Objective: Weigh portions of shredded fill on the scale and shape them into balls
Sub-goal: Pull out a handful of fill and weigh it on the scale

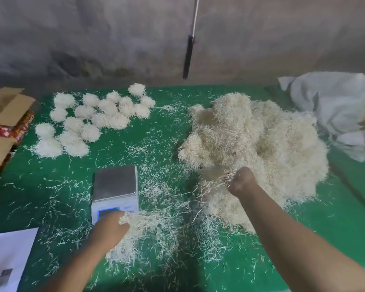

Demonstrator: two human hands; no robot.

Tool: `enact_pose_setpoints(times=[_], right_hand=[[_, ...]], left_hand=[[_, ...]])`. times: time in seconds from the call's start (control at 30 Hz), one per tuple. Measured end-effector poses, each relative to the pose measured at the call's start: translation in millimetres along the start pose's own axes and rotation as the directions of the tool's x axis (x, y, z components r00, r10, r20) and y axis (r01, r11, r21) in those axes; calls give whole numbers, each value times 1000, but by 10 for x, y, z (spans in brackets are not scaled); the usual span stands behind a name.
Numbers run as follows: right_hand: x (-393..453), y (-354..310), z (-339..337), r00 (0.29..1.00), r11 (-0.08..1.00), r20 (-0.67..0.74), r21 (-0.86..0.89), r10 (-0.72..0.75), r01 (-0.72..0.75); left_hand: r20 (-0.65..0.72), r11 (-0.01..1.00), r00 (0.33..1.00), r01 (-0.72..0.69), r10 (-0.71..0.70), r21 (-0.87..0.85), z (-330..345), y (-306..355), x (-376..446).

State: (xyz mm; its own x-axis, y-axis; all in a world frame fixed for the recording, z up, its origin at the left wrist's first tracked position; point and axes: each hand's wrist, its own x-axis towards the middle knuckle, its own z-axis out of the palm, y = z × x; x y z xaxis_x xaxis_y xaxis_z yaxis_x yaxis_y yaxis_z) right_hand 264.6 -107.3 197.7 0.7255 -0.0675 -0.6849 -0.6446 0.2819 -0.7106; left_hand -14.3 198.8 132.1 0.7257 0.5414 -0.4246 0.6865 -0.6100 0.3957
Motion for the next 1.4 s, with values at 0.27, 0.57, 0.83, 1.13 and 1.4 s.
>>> enact_pose_setpoints(times=[0.27,0.57,0.83,1.13,1.4], right_hand=[[-48,-127,-372,938,940,85,-92,337,-329],[-964,840,376,961,876,274,-451,-47,172],[-1756,1120,933,611,947,725,-268,319,-177],[-2045,1256,1051,698,958,664,-106,268,-268],[-1868,822,756,831,982,523,-95,191,-166]], left_hand=[[-151,977,989,-38,6,-212,-265,232,-13],[-239,848,951,-287,196,-446,-724,756,-273],[-249,516,968,-211,-6,-830,-778,1068,-623],[-529,824,846,-346,67,-449,-282,1259,-739],[220,205,975,214,8,-955,-338,1224,-823]])
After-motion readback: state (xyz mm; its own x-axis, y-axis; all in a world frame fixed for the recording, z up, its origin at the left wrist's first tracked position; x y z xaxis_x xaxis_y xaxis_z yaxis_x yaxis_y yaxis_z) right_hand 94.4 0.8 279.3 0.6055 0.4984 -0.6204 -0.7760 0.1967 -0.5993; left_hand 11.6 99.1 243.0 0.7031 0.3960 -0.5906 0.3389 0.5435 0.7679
